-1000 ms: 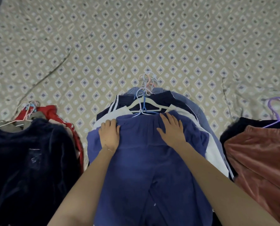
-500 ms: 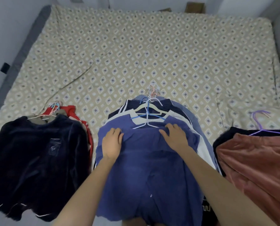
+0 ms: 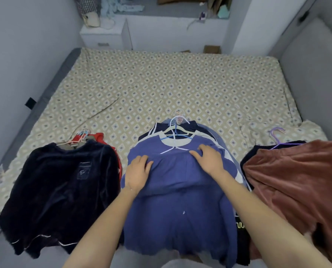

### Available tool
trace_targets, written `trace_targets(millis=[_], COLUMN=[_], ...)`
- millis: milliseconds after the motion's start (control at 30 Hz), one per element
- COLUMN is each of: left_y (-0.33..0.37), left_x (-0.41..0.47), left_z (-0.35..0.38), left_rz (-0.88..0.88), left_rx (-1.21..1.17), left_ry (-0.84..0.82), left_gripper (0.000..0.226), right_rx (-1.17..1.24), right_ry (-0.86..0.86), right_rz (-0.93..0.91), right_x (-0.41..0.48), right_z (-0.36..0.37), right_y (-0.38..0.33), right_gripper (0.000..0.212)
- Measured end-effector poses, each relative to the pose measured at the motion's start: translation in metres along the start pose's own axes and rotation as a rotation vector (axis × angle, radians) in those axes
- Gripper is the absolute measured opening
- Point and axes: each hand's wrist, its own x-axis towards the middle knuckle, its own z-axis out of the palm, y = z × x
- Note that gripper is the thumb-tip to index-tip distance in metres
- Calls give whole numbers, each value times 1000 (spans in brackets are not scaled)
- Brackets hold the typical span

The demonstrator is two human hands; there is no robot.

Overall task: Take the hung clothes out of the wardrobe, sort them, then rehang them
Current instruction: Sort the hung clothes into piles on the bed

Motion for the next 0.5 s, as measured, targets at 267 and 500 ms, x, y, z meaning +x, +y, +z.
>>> trace_targets(millis=[267,500], left_y=[-11,-23], left_x=[-75,-137], left_z=[-72,-117], left_rz=[164,185], left_rx=[38,42], left_ry=[16,37], left_gripper=[26,26], right_rx=[279,229], right_ry=[85,196], right_rz=[125,141], right_x=[-116,-201], right_z=[-5,-7], right_y=[-30,-68], right_gripper=[46,44])
